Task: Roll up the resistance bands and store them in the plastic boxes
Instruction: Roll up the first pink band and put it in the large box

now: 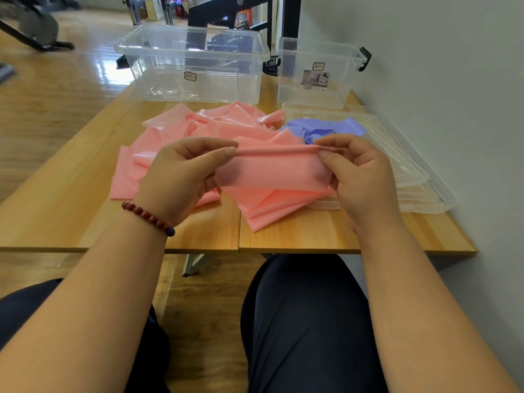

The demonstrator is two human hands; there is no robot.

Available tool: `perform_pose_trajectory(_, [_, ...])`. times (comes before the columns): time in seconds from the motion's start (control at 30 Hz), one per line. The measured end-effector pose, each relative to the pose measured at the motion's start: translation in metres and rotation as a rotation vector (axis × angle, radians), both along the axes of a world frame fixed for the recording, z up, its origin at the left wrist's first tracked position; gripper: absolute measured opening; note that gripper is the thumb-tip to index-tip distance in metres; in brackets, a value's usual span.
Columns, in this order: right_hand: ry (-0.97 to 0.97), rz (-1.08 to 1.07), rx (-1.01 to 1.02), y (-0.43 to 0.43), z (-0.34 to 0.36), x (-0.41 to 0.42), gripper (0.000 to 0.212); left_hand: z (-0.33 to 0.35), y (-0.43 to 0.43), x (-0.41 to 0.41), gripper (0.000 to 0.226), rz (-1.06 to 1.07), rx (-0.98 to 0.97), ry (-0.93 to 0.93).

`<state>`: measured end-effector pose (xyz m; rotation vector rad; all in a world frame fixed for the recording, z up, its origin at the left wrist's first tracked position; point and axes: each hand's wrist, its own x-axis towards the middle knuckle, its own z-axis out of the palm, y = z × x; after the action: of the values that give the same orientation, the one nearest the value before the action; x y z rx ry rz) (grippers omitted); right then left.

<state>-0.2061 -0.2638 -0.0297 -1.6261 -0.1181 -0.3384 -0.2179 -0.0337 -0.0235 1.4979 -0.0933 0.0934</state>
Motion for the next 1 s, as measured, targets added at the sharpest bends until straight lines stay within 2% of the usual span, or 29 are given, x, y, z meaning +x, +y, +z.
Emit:
perform_pose_trajectory(0.13, [-0.017,-0.032,-0.033,0.000,-0.001,-0.001,0.013,0.001,-0.004,0.000,0.020,0.030,0.013,0.006])
perform_pose_trajectory(0.43, [-0.086,-0.149,0.004,0.011,-0.002,-0.007,0.018,0.001,-0.007,-0.002,0.019,0.050,0.044,0.012])
perform_pose_trajectory(0.63, [-0.098,-0.212,0.036,0.014,-0.003,-0.009,0.008,0.002,-0.004,-0.003,0.020,0.049,0.055,-0.006])
perform_pose_trajectory(0.8, [-0.086,-0.231,0.013,0.016,-0.003,-0.009,0.020,0.002,-0.004,-0.003,0.022,0.048,0.056,-0.002])
perform_pose_trajectory(1.0, [-0.103,-0.239,-0.013,0.017,-0.006,-0.009,0.026,0.002,-0.006,-0.003,0.019,0.042,0.029,-0.028])
